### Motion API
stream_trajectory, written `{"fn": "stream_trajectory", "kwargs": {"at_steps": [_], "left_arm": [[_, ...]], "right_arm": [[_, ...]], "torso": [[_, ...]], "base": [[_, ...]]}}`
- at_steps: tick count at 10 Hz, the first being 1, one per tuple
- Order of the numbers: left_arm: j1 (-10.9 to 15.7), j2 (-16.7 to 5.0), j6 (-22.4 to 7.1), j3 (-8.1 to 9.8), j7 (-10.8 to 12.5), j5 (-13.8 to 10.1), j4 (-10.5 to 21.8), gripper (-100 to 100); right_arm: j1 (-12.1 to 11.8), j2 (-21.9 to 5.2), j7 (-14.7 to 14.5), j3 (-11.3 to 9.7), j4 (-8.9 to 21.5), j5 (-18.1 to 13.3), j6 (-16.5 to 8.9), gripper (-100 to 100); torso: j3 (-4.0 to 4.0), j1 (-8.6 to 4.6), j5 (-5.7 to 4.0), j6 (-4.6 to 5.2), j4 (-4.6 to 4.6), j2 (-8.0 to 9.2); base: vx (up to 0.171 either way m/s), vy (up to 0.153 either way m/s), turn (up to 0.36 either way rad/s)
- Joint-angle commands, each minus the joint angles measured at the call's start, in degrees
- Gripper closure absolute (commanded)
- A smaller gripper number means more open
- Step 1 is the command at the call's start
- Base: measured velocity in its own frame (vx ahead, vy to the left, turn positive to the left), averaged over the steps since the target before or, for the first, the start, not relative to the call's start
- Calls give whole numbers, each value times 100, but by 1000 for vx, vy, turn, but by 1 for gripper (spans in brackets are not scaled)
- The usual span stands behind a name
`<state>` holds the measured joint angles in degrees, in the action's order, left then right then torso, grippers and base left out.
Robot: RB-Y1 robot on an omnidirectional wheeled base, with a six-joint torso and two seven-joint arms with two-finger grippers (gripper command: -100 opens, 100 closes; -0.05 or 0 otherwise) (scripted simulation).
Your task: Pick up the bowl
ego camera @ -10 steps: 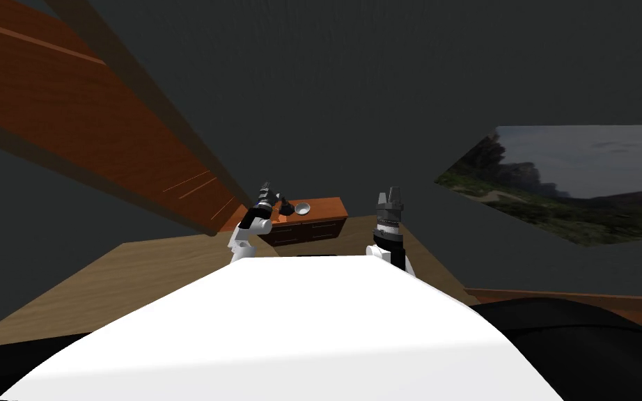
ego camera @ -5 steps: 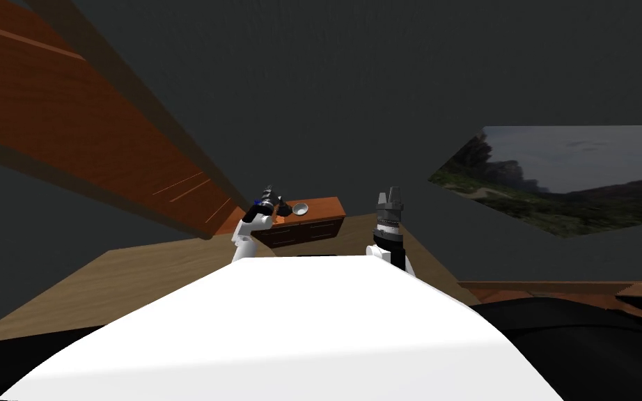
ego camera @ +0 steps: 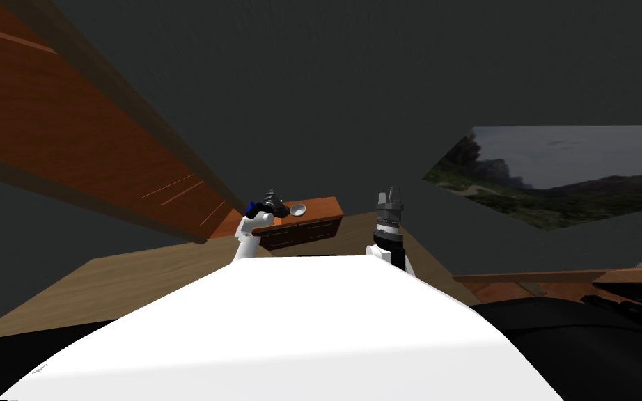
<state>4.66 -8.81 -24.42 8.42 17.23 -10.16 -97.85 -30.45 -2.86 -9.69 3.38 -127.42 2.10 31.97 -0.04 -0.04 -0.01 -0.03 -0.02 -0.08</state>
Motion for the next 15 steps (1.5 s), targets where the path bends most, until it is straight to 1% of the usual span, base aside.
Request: {"fn": "stream_trajectory", "kwargs": {"at_steps": [1, 2, 3, 4, 5, 6, 7, 8, 9, 10, 11, 12, 13, 14, 15], "left_arm": [[144, -10, -286, 64, 42, 12, 286, -100], [144, -10, -326, 64, 42, 12, 286, -100], [273, -18, -592, 120, 73, 33, 464, -100], [273, -18, -592, 120, 73, 33, 529, -100], [391, -26, -841, 172, 97, 59, 766, -100], [499, -33, -990, 221, 115, 90, 908, -100], [499, -33, -1098, 221, 115, 90, 1011, -100], [597, -40, -1313, 266, 128, 126, 1218, -100], [597, -40, -1336, 266, 128, 126, 1247, -100], [687, -49, -1562, 308, 136, 166, 1471, -100], [687, -49, -1562, 308, 136, 166, 1479, -100], [767, -59, -1777, 346, 139, 209, 1705, -100], [838, -73, -1931, 380, 138, 255, 1898, -100], [838, -73, -1980, 380, 138, 255, 1925, -100], [900, -91, -2171, 412, 134, 302, 2138, -100]], "right_arm": [[0, 0, 0, 0, 0, 0, 0, 0], [0, 0, 0, 0, 0, 0, 0, 0], [0, 0, 0, 0, 0, 0, 0, 0], [0, 0, 0, 0, 0, 0, 0, 0], [0, 0, 0, 0, 0, 0, 0, 0], [0, 0, 0, 0, 0, 0, 0, 0], [0, 0, 0, 0, 0, 0, 0, 0], [-1, 0, 0, 0, 0, 0, 0, 0], [0, 0, 0, 0, 0, 0, 0, 0], [-1, 0, 0, 0, 0, 0, 0, 0], [0, 0, 0, 0, 0, 0, 0, 0], [-1, 0, 0, 0, 0, 0, 0, 0], [0, 0, 0, 0, 0, 0, 0, 0], [-1, 0, 0, 0, 0, 0, 0, 0], [-1, 0, 0, 0, 0, 0, 0, 0]], "torso": [[0, 0, 0, 0, 0, 0], [-1, -2, 0, 2, 0, -2], [-1, -1, 0, 0, 0, -2], [-2, -3, 0, 1, -1, -3], [-1, -2, 0, -1, -1, -1], [-2, -3, 0, 1, -1, -4], [-7, -5, -1, 2, -2, -12], [-7, -3, -1, -2, -3, -11], [-7, -5, -1, 0, -3, -12], [-5, -4, -1, -2, -3, -8], [-6, -4, -1, 0, -2, -10], [-5, -2, -1, -2, -2, -8], [-6, -4, -1, 0, -2, -10], [-10, -3, -1, -1, -4, -17], [-10, -3, -1, -2, -4, -16]], "base": [[21, -18, -107], [19, -13, -40], [21, -20, -93], [18, -16, -40], [27, -18, -91], [52, -24, -158], [45, -18, -34], [46, -25, -69], [37, -22, -44], [41, -21, -92], [37, -14, -43], [46, -21, -90], [72, -21, -134], [59, -17, -30], [62, -30, -77]]}}
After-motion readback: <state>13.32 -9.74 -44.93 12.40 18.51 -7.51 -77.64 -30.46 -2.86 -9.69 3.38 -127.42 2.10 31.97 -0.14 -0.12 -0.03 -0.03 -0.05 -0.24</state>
